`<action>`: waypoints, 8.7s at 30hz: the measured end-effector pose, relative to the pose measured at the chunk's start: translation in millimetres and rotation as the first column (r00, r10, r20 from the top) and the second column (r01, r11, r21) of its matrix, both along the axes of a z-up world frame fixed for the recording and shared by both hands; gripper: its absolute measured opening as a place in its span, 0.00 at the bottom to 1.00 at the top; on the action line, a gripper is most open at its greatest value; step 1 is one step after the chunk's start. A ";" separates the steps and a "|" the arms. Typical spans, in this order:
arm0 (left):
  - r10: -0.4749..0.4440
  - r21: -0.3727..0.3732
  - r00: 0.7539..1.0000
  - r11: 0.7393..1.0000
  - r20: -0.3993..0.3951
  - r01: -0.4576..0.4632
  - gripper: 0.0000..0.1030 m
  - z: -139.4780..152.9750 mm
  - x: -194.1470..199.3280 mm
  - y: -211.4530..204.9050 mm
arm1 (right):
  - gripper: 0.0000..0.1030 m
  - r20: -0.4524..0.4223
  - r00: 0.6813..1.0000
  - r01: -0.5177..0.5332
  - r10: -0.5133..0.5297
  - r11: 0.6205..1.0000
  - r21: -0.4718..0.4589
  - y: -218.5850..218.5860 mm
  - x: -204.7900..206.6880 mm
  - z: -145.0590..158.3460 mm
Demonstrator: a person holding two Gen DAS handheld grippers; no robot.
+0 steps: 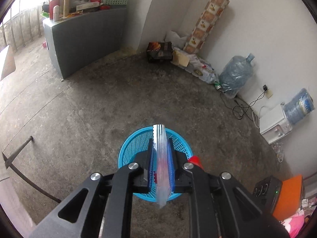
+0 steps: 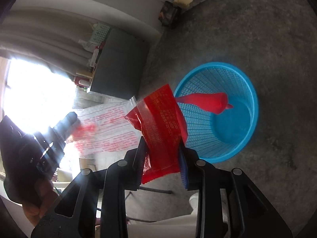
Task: Collect trash
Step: 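Carry both items over the blue wastebasket and open both grippers, then move both tools back toward the table, then grasp the paper cup with the left gripper while the right gripper grasps the clear bowl, then carry cup and bowl over the blue wastebasket and open both grippers, then move both tools back toward the snack bags on the table, then grasp the pink snack bag edge with the right gripper and lift it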
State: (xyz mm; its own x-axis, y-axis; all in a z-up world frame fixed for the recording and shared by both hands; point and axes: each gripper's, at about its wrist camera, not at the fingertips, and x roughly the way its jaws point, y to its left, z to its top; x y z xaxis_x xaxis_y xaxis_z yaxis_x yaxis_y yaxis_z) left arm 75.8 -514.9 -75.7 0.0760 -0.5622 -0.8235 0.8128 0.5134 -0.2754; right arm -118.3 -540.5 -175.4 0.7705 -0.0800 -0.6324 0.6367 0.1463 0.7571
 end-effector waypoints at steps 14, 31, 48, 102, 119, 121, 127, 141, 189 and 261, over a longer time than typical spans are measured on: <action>0.056 -0.015 0.997 0.998 0.062 -0.055 0.66 -17.5 3.4 5.1 | 0.69 -0.219 0.975 0.043 -0.030 0.998 0.055 -20.3 2.6 -64.0; 0.080 -0.310 0.995 0.949 0.055 -0.059 0.89 126.5 -24.9 170.8 | 0.89 -0.317 0.948 -0.123 0.008 0.931 -0.345 85.7 6.2 92.7; 0.463 -0.402 0.865 0.842 0.196 -0.360 0.95 190.3 22.5 465.0 | 0.92 -0.424 0.886 -0.450 0.187 0.566 -0.691 208.7 78.2 187.2; 0.519 0.251 0.853 0.834 -0.052 -0.492 0.05 95.0 376.7 356.0 | 0.05 -0.145 0.620 -0.783 0.771 0.598 -0.170 237.6 328.1 130.6; 0.505 0.097 0.861 0.855 0.063 -0.509 0.03 150.2 345.5 367.2 | 0.04 -0.099 0.722 -0.687 0.685 0.693 -0.219 206.0 280.2 151.7; 0.503 0.059 0.859 0.859 0.091 -0.509 0.03 164.1 335.8 367.7 | 0.04 -0.087 0.738 -0.669 0.669 0.708 -0.225 201.7 271.6 156.0; 0.441 -0.041 0.887 0.897 0.141 -0.439 0.03 201.8 297.6 351.3 | 0.04 -0.041 0.803 -0.584 0.594 0.773 -0.248 181.2 231.1 169.1; 0.096 -0.025 0.985 0.995 0.141 -0.093 0.03 212.1 160.5 198.6 | 0.04 -0.009 0.960 -0.274 0.280 0.933 -0.235 85.7 90.8 162.9; -0.133 -0.094 0.987 0.985 0.090 0.141 0.92 172.9 -0.7 187.0 | 0.92 -0.375 0.921 -0.138 -0.104 0.813 -0.566 90.3 0.8 155.3; 0.639 -0.303 0.733 0.764 0.234 -0.570 0.94 121.1 88.2 596.1 | 0.00 0.546 0.428 -0.878 0.720 0.475 0.060 261.1 227.0 118.3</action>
